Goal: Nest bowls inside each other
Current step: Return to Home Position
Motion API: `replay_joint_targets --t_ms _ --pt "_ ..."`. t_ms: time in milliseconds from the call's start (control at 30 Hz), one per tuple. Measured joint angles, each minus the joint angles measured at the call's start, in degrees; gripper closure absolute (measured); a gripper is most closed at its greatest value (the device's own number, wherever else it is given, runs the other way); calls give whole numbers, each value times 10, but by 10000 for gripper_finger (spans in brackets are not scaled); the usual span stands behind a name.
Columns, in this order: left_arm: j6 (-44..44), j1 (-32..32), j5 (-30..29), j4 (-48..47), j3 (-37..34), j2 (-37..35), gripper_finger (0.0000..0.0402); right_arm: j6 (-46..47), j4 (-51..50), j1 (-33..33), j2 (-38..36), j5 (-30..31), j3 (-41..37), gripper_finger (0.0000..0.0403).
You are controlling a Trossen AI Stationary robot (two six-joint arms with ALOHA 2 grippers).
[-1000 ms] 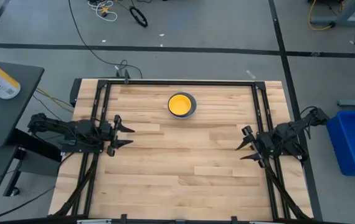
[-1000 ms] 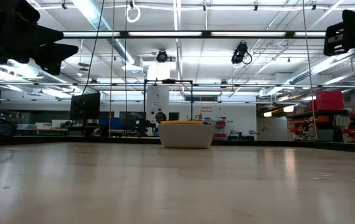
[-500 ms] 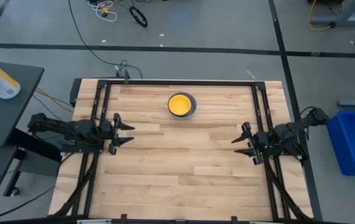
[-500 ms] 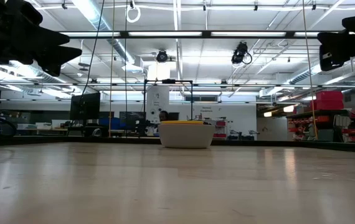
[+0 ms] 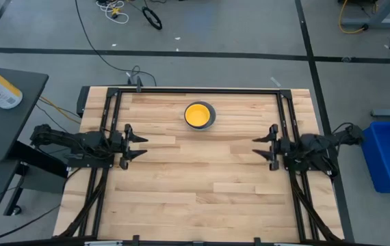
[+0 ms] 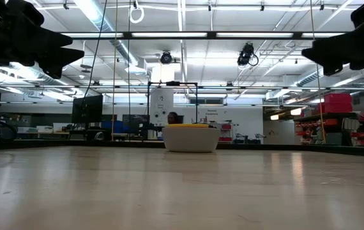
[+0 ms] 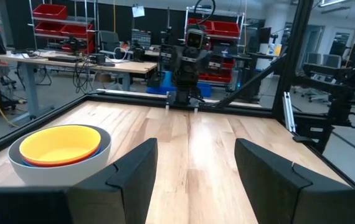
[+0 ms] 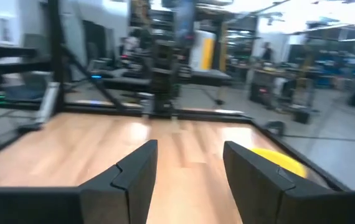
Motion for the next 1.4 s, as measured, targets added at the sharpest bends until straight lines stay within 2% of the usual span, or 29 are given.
replay_joint_targets --t_ms 100,233,467,1400 --pt "-2 0 0 0 0 0 180 2 0 -36 0 -6 0 212" --pt "4 0 -9 0 0 0 180 20 -3 -61 0 -55 0 212" --pt "11 0 -93 6 0 0 180 49 -13 -65 0 -125 0 206" --pt "31 0 -95 20 0 0 180 70 -15 -64 16 -127 0 209"
